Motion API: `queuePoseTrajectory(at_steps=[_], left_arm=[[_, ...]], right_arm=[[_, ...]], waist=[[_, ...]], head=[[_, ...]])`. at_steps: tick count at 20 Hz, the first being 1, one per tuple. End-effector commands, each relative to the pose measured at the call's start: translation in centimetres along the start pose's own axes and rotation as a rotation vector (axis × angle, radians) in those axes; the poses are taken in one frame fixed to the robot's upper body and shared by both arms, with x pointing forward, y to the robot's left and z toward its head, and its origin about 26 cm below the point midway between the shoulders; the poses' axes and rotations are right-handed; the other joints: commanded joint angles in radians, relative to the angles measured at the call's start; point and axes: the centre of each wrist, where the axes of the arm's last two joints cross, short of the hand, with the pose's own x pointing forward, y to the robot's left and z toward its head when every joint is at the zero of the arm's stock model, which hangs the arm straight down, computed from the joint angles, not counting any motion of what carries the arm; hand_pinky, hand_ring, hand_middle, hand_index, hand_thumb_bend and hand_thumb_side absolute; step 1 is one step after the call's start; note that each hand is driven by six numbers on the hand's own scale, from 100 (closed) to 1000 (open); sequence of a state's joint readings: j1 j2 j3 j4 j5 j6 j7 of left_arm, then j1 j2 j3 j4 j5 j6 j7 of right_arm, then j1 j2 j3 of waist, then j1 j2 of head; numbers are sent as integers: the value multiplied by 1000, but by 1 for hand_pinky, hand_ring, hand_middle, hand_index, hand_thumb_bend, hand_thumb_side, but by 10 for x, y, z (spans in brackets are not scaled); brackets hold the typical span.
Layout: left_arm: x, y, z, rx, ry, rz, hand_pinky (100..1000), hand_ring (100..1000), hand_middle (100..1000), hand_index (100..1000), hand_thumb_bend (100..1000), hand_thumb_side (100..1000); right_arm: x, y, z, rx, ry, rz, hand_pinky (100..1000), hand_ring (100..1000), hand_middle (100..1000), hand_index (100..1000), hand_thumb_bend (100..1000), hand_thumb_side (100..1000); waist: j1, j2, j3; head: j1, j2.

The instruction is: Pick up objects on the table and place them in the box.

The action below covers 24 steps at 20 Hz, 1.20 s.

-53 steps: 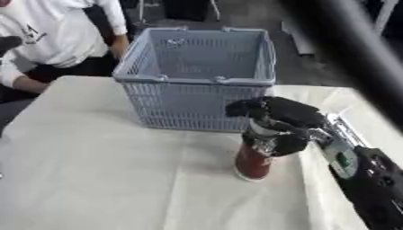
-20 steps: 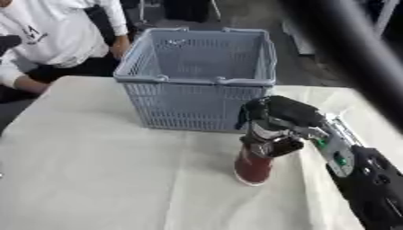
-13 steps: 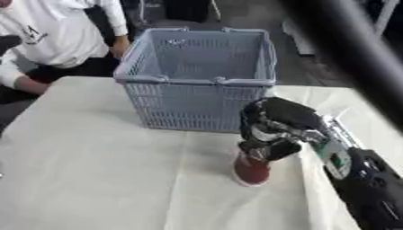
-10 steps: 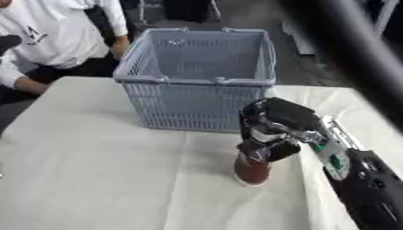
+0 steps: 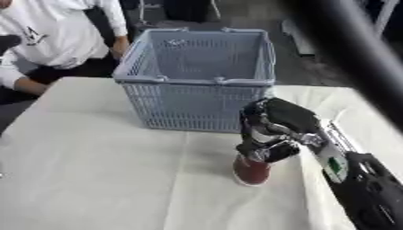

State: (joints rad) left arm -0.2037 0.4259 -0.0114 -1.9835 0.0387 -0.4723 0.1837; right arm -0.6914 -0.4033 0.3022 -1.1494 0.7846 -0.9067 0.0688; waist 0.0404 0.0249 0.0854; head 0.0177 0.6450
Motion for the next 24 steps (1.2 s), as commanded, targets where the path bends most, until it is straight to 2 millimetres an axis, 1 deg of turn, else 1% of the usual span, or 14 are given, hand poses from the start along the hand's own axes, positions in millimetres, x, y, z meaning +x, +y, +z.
queuePoseTrajectory(at_steps=[1, 2, 3, 4, 6, 10, 13, 17, 20, 23, 24], left_arm=[[5, 2, -6, -15, -29, -4, 921, 738, 907, 1000, 457, 1000], [5, 2, -6, -15, -29, -4, 921, 738, 907, 1000, 455, 1000], [5, 2, -6, -15, -29, -3, 921, 738, 907, 1000, 455, 1000], [5, 2, -7, -16, -29, -3, 921, 738, 907, 1000, 455, 1000], [5, 2, -7, -16, -28, -2, 921, 738, 907, 1000, 454, 1000], [5, 2, -6, -18, -27, -1, 922, 738, 907, 1000, 453, 1000], [5, 2, -6, -21, -25, -2, 922, 739, 908, 1000, 450, 1000], [5, 2, -6, -24, -22, -4, 922, 739, 908, 1000, 450, 1000], [5, 3, -5, -25, -20, -5, 922, 739, 908, 1000, 451, 1000], [5, 3, -4, -30, -16, -6, 922, 739, 908, 1000, 452, 1000], [5, 3, -4, -31, -15, -6, 922, 739, 908, 1000, 452, 1000]], right_arm=[[3, 11, -2, -39, -6, -55, 100, 100, 100, 182, 309, 100], [3, 10, -2, -44, -10, -63, 100, 100, 100, 166, 287, 100], [3, 9, -3, -43, -14, -69, 100, 100, 100, 167, 288, 100], [3, 8, -4, -36, -18, -73, 100, 100, 100, 158, 262, 100], [4, 4, -6, -7, -32, -76, 100, 100, 100, 151, 251, 100], [3, -13, -14, 54, -73, -66, 100, 100, 100, 142, 245, 100], [1, -32, -20, 92, -109, -52, 100, 100, 100, 139, 251, 100], [-2, -61, -27, 94, -149, -32, 100, 100, 100, 136, 293, 100], [0, -84, -33, 91, -186, 0, 100, 100, 100, 132, 338, 100], [5, -110, -45, 102, -237, 52, 100, 100, 100, 129, 373, 100], [7, -116, -48, 103, -250, 62, 100, 100, 100, 128, 380, 100]], waist=[[2, -2, 3], [2, -2, 3], [2, -3, 4], [1, -3, 4], [1, -4, 5], [-2, -6, 7], [-6, -10, 8], [-9, -15, 7], [-11, -17, 7], [-14, -20, 6], [-14, -21, 6]], head=[[8, -13], [8, -13], [8, -13], [8, -13], [8, -13], [10, -10], [13, -8], [17, -5], [19, -4], [19, 0], [19, 1]])
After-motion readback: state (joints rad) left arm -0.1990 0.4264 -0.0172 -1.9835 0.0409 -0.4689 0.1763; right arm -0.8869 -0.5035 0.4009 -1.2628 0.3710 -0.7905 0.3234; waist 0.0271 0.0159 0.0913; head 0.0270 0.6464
